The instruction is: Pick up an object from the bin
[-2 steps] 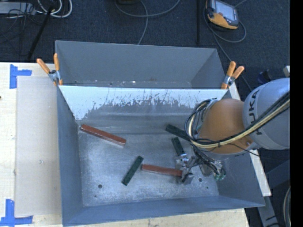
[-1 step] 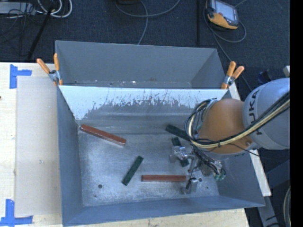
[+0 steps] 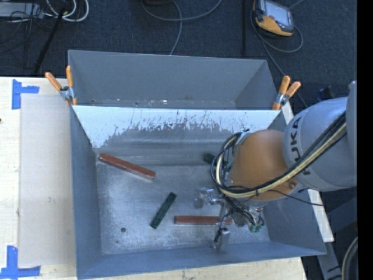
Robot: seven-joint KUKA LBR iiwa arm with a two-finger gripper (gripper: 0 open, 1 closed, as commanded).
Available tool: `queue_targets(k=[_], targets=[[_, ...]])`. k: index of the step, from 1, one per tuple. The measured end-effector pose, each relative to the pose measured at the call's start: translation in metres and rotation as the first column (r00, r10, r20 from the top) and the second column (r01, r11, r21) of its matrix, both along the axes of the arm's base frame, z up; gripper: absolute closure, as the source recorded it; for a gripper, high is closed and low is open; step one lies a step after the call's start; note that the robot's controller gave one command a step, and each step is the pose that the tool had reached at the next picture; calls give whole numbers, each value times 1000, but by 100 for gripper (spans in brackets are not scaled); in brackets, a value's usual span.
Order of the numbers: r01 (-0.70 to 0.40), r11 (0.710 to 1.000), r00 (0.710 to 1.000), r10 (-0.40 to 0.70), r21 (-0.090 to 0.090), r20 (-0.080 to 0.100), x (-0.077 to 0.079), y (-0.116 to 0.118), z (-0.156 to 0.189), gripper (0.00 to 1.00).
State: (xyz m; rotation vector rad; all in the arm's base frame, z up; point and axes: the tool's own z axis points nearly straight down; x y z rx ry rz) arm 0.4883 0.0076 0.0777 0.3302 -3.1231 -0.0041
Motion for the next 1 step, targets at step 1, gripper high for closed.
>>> queue_targets(k=[1], targets=[[2,1000,1000,-2,-2,-1,0,-2,-1,100]])
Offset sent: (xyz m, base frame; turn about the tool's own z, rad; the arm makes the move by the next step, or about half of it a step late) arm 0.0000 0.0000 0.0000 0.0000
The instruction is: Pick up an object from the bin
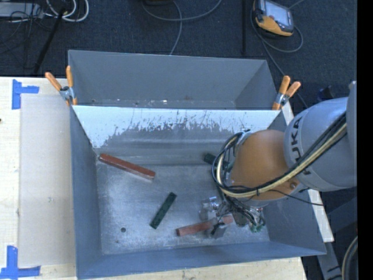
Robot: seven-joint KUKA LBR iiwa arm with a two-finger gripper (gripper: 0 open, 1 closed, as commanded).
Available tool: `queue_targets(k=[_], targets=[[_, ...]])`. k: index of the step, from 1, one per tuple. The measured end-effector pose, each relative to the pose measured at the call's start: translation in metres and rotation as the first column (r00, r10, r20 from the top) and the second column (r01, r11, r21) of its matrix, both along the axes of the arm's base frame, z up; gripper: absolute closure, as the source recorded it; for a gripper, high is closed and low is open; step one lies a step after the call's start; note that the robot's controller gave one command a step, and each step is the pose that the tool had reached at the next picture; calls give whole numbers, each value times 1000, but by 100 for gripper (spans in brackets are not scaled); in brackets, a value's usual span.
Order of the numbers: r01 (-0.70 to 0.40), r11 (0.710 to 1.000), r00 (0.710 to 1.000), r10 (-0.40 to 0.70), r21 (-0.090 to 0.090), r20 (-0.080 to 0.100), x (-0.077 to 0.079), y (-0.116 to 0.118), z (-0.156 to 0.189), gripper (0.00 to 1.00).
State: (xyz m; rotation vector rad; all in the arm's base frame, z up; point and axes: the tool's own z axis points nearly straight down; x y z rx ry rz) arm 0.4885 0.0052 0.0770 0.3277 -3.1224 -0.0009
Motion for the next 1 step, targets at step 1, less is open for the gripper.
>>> queue_targets(k=[1], targets=[[-13,1000,1000,13,0,10,0,0,149,100]])
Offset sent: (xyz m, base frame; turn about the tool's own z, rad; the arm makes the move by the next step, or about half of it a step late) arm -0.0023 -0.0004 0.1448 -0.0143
